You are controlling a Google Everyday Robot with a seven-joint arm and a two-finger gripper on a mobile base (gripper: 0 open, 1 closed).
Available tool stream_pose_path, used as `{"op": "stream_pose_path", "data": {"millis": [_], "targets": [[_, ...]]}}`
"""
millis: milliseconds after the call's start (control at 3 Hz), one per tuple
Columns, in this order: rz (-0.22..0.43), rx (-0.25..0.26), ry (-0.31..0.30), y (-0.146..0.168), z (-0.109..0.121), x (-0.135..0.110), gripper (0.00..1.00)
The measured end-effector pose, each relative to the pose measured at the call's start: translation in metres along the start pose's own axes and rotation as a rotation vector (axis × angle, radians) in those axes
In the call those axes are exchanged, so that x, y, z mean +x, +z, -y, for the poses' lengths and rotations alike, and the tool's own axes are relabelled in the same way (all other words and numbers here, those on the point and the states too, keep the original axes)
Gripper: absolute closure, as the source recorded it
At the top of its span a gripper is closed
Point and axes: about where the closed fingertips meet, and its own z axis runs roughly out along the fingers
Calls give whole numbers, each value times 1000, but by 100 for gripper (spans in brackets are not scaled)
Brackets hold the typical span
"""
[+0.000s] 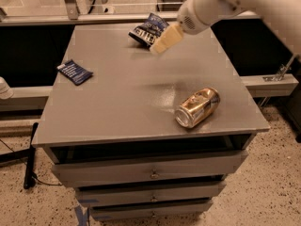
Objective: Move blue chip bag near orange can
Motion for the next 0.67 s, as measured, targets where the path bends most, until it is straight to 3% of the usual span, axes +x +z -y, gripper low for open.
{"op": "stream_pose_path", "data": {"millis": [333, 667], "targets": [[91, 63, 77, 63, 39, -15, 0], [149, 102, 117, 116, 70, -27, 0]]}}
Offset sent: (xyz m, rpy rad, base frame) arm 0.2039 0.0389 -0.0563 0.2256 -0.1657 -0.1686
